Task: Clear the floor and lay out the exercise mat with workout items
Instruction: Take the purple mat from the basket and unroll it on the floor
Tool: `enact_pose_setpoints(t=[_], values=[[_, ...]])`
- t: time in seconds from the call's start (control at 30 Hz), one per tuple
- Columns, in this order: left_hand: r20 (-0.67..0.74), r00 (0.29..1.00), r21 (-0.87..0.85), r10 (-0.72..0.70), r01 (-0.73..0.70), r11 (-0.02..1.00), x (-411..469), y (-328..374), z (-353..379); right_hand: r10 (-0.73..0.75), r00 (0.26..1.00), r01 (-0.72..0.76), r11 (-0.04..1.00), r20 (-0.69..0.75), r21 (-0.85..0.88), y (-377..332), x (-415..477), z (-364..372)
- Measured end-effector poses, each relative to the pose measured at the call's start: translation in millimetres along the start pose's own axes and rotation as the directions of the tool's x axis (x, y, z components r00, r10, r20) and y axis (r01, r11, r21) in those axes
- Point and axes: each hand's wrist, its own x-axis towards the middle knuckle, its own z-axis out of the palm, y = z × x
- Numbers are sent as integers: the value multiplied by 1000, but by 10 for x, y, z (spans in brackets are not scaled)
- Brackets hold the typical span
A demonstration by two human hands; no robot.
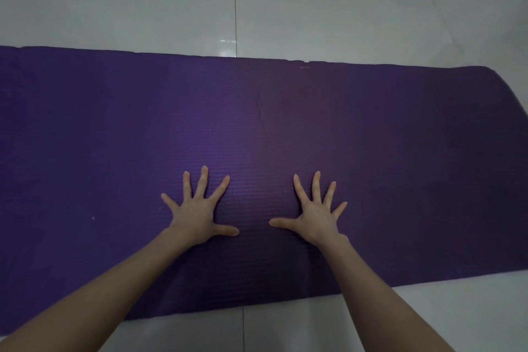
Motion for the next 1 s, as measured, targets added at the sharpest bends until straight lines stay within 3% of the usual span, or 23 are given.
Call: enact_pose_setpoints(t=[0.33, 0.43, 0.6, 0.8, 1.0], values=[[-11, 1000, -17, 24, -24, 1000, 16, -50, -64, 21, 1000, -21, 1000, 2, 19, -67, 28, -72], [-25, 999, -83, 47, -49, 995, -168, -96, -231, 16, 1000, -15, 997, -20, 72, -155, -137, -212], [-153, 973, -326, 173, -215, 920, -345, -17, -408, 19, 984, 22, 974, -178, 225, -182, -306, -443], [-153, 953, -384, 263, -303, 872, -1074, 34, -1077, 27, 968, 65, 932, -248, 356, -551, -968, -1043], [-195, 964, -518, 181, -258, 816, -2196, 367, -2146, 74, 961, 79, 848, -266, 524, -936, -2065, -2101]])
